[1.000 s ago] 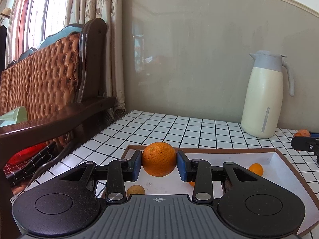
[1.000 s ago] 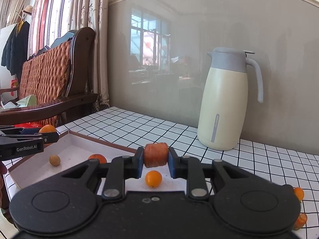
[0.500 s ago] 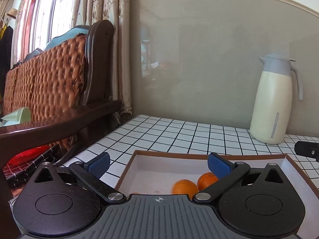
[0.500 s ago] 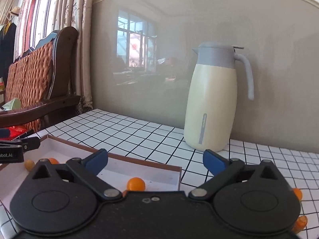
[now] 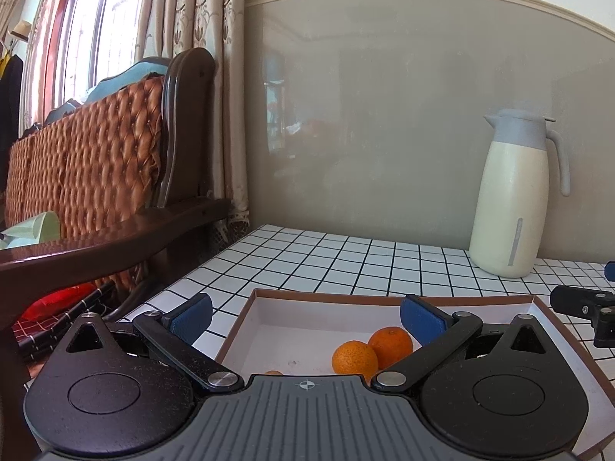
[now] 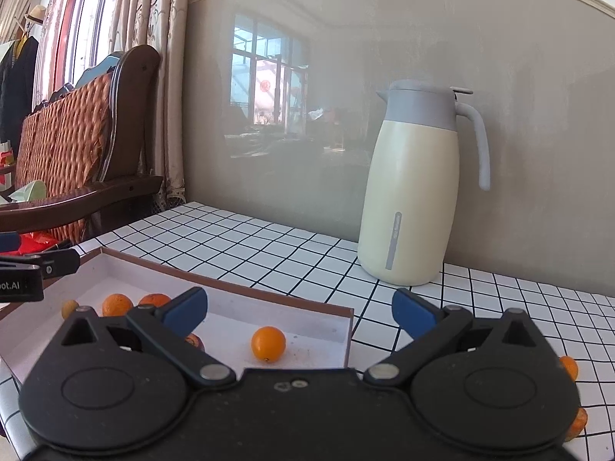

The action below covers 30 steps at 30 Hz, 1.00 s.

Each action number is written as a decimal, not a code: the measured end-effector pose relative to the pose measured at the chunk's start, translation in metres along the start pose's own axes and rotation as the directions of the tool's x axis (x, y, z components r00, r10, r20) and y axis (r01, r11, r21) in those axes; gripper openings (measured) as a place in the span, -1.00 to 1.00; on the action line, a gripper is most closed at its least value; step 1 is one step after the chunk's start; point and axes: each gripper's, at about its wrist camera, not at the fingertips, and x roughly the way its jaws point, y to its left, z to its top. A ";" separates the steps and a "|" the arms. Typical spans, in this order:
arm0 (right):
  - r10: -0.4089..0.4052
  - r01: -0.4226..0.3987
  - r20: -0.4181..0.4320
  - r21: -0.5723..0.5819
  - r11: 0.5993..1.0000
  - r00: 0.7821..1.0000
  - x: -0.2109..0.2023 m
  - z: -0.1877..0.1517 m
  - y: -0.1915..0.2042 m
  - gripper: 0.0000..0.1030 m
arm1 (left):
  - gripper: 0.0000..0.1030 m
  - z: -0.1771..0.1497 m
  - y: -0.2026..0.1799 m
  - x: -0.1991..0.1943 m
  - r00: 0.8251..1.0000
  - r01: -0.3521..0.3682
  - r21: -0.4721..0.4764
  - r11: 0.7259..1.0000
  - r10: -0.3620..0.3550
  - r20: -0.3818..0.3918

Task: Organize fruits
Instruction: 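Open both tools to drop the orange and cut piece into the tray, then move both open tools back toward the remaining fruits on the table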

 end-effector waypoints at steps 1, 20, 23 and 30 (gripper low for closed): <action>0.000 0.000 0.003 0.003 1.000 1.000 -0.003 0.000 0.000 0.88 | 1.00 0.000 -0.003 -0.003 1.000 -0.001 0.009 1.000 0.001 0.005; -0.115 0.115 0.016 0.010 0.993 0.993 -0.056 -0.010 -0.061 0.88 | 1.00 0.009 -0.085 -0.055 0.989 0.125 0.059 0.990 -0.129 0.076; -0.142 0.142 0.015 0.014 0.990 0.990 -0.063 -0.013 -0.074 0.88 | 1.00 0.009 -0.100 -0.058 0.985 0.158 0.041 0.987 -0.161 0.064; -0.197 0.197 0.003 0.038 0.980 0.980 -0.076 -0.021 -0.104 0.88 | 1.00 0.001 -0.131 -0.061 0.971 0.226 0.073 0.971 -0.231 0.064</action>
